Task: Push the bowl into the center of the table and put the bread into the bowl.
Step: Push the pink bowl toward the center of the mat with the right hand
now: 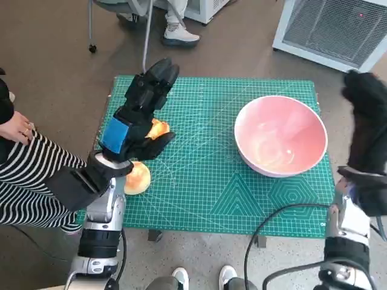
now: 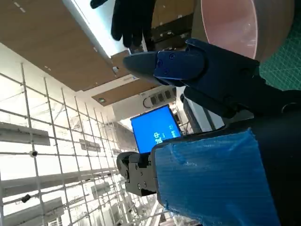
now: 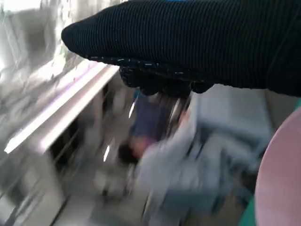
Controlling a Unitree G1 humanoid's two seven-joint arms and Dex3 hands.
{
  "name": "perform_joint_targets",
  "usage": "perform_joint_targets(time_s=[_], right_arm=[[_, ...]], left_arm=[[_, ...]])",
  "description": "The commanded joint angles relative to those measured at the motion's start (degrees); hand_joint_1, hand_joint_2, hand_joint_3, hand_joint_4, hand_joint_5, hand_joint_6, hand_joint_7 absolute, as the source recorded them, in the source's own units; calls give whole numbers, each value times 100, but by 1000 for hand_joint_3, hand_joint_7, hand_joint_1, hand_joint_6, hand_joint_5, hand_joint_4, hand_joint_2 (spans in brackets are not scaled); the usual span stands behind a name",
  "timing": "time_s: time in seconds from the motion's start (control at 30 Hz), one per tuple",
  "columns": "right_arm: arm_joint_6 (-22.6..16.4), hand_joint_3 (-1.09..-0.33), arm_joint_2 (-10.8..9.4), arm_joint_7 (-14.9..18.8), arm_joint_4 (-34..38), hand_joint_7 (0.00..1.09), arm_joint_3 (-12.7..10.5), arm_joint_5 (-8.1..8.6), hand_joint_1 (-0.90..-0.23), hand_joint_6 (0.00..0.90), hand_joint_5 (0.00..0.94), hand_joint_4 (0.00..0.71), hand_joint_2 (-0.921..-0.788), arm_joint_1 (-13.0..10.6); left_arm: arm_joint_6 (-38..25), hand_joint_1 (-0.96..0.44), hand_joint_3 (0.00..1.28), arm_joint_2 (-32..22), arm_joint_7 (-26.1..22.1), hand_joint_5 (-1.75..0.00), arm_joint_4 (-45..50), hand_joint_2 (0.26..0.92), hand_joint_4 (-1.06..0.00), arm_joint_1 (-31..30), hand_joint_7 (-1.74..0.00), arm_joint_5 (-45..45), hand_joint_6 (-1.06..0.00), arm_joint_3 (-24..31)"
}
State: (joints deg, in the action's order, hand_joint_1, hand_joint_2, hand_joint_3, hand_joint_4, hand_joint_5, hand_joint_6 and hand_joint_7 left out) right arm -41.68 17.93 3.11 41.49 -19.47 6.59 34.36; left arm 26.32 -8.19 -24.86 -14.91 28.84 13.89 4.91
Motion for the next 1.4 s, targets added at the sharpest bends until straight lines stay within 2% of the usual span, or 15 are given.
perform_joint_targets(time_s=[0.03,0.07,0.17,0.3,0.37,0.5,0.67,0.9,1.0,1.27,1.4], right_arm=[[-28,-924,189,-311,1005,587,-144,-39,-721,0,0,183,-921,201],[-28,-935,211,-319,1148,584,-163,-9,-716,-1,0,178,-921,240],[37,-950,232,-165,1616,580,-287,239,-712,-1,0,167,-921,375],[180,-957,208,45,2090,575,-431,481,-712,-1,0,157,-921,523],[270,-959,201,128,2279,567,-470,556,-712,-1,0,150,-921,582],[534,-964,186,156,2590,559,-478,593,-706,0,0,147,-921,707],[826,-976,131,262,2840,481,-484,607,-687,32,1,147,-921,810],[1208,-979,3,635,3074,446,-660,829,-672,43,0,146,-921,952],[1350,-974,-54,727,3140,408,-711,909,-672,77,2,151,-921,1022],[1826,-961,-168,751,3291,335,-729,949,-677,126,8,176,-921,1230],[1946,-950,-308,746,3300,324,-782,1005,-683,142,12,191,-921,1331]], left_arm=[[81,-593,351,46,33,-35,-54,921,-100,-67,-372,14,1,16],[82,-592,351,48,31,-35,-51,921,-100,-74,-371,19,1,18],[85,-591,351,53,32,-35,-45,921,-102,-92,-369,28,1,20],[100,-592,350,51,31,-35,-52,921,-104,-110,-369,27,1,24],[107,-593,350,42,22,-35,-73,921,-105,-109,-370,31,1,34],[127,-594,349,28,7,-34,-112,921,-106,-105,-370,34,1,46],[132,-594,347,9,-7,-33,-135,921,-109,-104,-372,37,1,59],[114,-591,343,-29,3,-33,-74,921,-113,-148,-379,19,1,63],[101,-589,337,-51,5,-33,-33,921,-118,-178,-388,17,1,62],[57,-588,323,-130,-19,-28,134,921,-121,-298,-403,59,1,93],[67,-588,317,-186,-17,-26,190,921,-121,-365,-406,66,1,137]])
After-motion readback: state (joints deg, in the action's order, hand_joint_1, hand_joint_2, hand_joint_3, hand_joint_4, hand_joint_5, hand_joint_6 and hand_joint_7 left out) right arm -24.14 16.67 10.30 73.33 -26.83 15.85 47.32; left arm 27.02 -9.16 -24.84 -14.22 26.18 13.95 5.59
